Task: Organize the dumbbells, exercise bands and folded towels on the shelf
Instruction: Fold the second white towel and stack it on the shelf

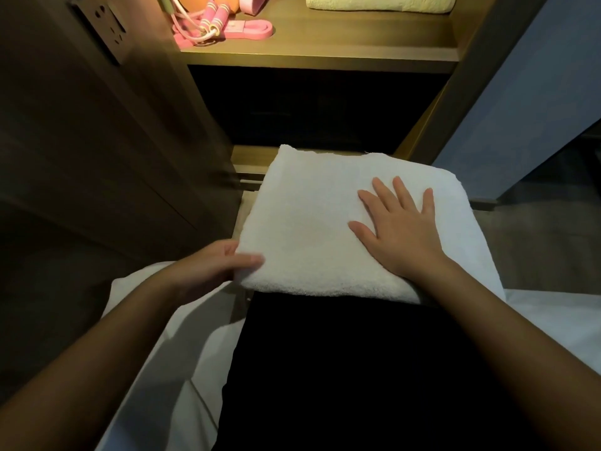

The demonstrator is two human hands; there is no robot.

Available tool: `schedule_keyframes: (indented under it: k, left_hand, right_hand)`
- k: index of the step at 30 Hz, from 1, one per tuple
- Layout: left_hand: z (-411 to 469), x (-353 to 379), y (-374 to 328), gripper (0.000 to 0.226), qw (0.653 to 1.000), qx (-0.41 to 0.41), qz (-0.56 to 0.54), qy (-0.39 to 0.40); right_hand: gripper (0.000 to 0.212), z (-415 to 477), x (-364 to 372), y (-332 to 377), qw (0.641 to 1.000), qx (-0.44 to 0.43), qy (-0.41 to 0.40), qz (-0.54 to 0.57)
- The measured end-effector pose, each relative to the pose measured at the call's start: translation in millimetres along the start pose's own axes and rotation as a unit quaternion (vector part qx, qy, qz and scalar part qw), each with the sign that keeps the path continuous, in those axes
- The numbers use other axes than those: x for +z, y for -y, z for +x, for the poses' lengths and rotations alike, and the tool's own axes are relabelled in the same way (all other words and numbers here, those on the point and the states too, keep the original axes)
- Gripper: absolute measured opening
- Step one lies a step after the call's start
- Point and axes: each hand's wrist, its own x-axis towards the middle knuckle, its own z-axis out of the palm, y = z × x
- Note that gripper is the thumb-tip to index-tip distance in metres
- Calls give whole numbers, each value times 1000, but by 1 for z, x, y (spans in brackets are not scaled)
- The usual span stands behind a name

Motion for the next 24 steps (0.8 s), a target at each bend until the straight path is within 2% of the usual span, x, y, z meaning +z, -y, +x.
schedule_keyframes:
  k: [3, 4, 6, 12, 16, 19, 20, 24]
  left_hand:
    - [6, 23, -2, 34, 988, 15, 11, -154]
    - [7, 31, 0, 23, 978, 12, 20, -209]
    - [9, 44, 7, 14, 962, 10, 44, -270]
    - [30, 47, -17, 29, 931, 6, 116, -345]
    - [31, 51, 0, 38, 917, -9, 187, -352]
    - [32, 56, 2, 26, 897, -32, 230, -378]
    - [31, 59, -5, 21, 880, -10, 268, -391]
    - [35, 81, -35, 33, 794, 177, 433, -389]
  right_hand:
    - [79, -1, -1, -1, 1000, -2, -7, 7]
    - [80, -2, -1, -2, 1000, -1, -7, 14]
    - [78, -4, -2, -3, 1000, 3, -11, 20]
    - [70, -5, -4, 0, 1000, -3, -5, 8]
    - [66, -11, -7, -7, 999, -4, -17, 39]
    - [62, -14, -10, -11, 999, -3, -15, 49]
    - [61, -14, -10, -12, 999, -4, -15, 50]
    - [61, -19, -10, -16, 997, 26, -8, 67]
